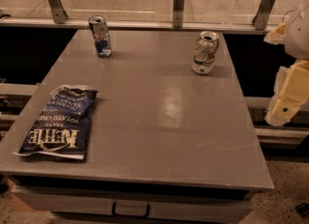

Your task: Move redbull can near 7up can

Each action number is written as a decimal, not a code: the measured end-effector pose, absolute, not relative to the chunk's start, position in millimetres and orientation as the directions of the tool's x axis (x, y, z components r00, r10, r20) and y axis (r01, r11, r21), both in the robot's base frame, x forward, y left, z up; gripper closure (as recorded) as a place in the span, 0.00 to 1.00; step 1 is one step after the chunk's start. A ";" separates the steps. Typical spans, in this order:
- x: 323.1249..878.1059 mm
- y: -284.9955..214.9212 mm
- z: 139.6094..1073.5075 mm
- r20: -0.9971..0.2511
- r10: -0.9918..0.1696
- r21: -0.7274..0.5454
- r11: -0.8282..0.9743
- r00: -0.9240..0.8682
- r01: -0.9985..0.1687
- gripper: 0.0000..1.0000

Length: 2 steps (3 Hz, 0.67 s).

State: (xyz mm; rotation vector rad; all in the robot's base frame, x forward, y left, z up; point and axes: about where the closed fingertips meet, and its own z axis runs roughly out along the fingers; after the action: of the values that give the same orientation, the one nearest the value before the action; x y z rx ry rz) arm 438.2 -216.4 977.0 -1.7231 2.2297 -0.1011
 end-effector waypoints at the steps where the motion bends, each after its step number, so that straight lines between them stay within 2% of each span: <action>1: 438.2 -216.4 977.0 -0.208 -0.953 -0.249 0.270 -0.221 -0.930 0.00; 2: 455.7 -201.2 965.1 -0.243 -0.955 -0.242 0.229 -0.169 -0.943 0.00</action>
Offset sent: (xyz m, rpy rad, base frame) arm 0.0422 0.0359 -0.0336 0.0913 0.0125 0.1327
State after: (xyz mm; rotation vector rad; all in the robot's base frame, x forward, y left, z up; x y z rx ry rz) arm 455.7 -201.2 965.1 -1.7605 2.1682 -0.0498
